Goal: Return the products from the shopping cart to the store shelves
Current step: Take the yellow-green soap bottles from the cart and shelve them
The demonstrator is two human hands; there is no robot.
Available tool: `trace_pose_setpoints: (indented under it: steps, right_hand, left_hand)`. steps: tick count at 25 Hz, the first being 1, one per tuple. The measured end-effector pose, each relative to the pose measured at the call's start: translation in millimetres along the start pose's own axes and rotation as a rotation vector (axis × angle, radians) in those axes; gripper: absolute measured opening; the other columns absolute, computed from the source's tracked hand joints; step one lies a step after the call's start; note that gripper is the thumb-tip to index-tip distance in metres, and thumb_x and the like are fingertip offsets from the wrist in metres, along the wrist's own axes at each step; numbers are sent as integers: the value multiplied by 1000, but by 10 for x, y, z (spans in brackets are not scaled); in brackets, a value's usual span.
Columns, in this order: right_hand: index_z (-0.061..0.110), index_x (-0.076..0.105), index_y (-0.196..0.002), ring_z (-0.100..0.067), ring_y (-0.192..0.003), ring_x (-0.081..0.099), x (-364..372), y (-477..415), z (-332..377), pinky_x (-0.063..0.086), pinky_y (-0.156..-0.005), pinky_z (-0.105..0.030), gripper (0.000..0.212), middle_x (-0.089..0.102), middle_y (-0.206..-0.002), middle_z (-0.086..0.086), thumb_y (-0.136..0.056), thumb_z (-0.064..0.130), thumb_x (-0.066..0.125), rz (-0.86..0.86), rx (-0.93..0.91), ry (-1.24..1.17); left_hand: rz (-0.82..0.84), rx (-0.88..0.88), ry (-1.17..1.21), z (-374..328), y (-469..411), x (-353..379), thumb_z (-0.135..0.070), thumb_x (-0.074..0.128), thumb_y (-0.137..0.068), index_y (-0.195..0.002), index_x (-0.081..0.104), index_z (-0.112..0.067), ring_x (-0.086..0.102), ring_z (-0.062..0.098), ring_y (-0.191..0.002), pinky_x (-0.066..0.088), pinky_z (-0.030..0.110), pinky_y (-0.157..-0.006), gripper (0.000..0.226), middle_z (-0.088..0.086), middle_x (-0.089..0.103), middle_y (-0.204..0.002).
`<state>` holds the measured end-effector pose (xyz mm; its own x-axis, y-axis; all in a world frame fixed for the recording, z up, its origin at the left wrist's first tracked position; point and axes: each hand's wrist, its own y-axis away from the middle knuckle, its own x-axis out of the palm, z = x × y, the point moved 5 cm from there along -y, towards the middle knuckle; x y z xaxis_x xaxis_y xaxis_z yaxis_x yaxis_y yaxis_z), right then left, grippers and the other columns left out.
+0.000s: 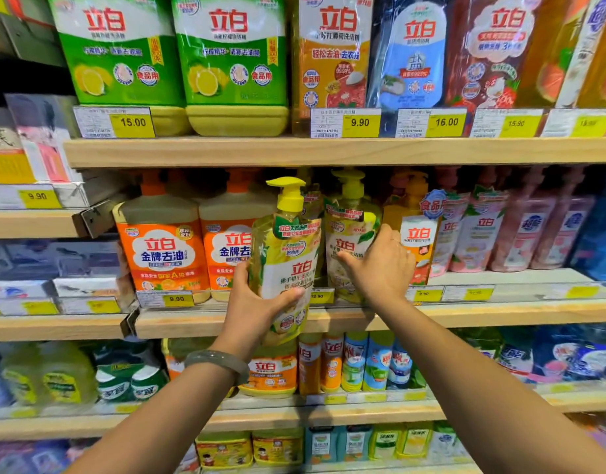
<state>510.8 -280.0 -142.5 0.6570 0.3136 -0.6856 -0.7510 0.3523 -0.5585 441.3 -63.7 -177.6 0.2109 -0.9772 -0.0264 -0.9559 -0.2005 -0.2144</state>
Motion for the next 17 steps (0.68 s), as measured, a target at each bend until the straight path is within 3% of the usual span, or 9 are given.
trace_pose_setpoints:
  steps: [3,5,7,9,12,14,17]
  right_hand:
    - [10,46,-125,-33,-117,48,-52,-18,-38,44,-92,-42,74,48,-126,-13,-73,54,73,-20,5,4]
    - [14,40,-131,-32,-113,51,-99,4,-64,47,-89,-42,66,45,-129,-12,-79,37,73,-4,17,-99]
    - [17,46,-126,-24,-99,54,-157,59,-15,47,-78,-37,48,46,-125,-7,-83,21,66,33,-65,-276]
    - [19,54,-121,-15,-89,52,-162,163,100,45,-76,-32,41,53,-118,-1,-81,14,63,255,-191,-486]
    - [24,54,-123,-16,-103,61,-133,395,268,51,-91,-36,47,65,-117,1,-78,16,66,617,-256,-725]
    - [28,55,-114,-15,-99,64,-208,426,294,53,-87,-35,44,68,-106,4,-72,18,63,611,-225,-833]
    - [23,56,-111,-13,-96,65,-371,375,275,54,-84,-34,42,69,-101,4,-71,14,63,479,-224,-870]
  left_hand:
    - [16,2,-3,7,-15,31,-17,87,-63,-124,42,-25,66,12,-98,57,39,-84,77,-3,64,-113]
    - [32,4,-11,36,-16,72,-18,88,-61,-126,42,-26,66,14,-100,57,42,-85,79,-2,64,-116]
    - [31,28,-36,52,-14,124,-22,89,-59,-126,42,-26,65,14,-102,56,42,-87,82,-2,63,-117]
    - [-2,91,-81,10,-7,178,-26,89,-59,-128,41,-24,61,14,-107,54,38,-92,84,-3,60,-120]
    - [-42,169,-107,-115,16,265,-30,88,-61,-129,39,-26,56,10,-110,50,32,-94,83,-11,56,-119]
    - [-40,209,-135,-163,32,309,-33,87,-62,-126,37,-35,53,8,-111,48,32,-95,81,-16,54,-115]
    - [-36,334,-302,-281,11,322,-39,85,-62,-128,32,-39,42,14,-123,41,36,-102,85,-11,44,-124]
